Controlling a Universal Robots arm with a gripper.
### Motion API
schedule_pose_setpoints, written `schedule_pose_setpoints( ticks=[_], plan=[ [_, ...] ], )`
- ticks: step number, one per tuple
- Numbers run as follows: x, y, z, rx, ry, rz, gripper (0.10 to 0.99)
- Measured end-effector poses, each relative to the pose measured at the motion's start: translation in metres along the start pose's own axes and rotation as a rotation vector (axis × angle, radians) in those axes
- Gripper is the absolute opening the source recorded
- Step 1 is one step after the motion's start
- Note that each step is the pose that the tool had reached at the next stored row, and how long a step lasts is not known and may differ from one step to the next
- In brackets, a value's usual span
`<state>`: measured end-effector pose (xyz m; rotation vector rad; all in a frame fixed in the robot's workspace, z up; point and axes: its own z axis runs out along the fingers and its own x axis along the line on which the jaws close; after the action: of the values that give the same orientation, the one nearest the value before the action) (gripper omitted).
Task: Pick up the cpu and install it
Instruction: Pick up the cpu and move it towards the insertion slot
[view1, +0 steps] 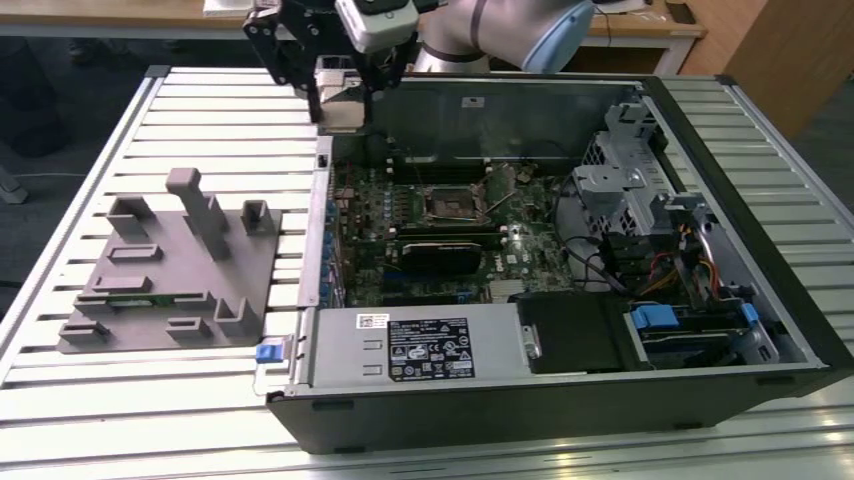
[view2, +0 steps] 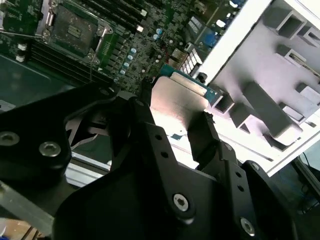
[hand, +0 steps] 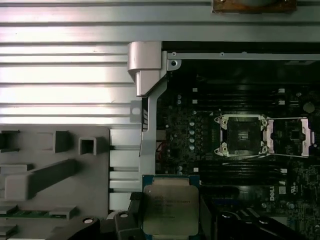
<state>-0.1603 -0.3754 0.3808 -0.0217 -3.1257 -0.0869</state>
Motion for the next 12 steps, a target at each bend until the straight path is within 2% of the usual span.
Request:
schedule_pose_setpoints(
  ticks=[12],
  plan=[
    [-0.0528,0.0045,0.0014,-0.002,0.0,0.0,0.541]
  ],
)
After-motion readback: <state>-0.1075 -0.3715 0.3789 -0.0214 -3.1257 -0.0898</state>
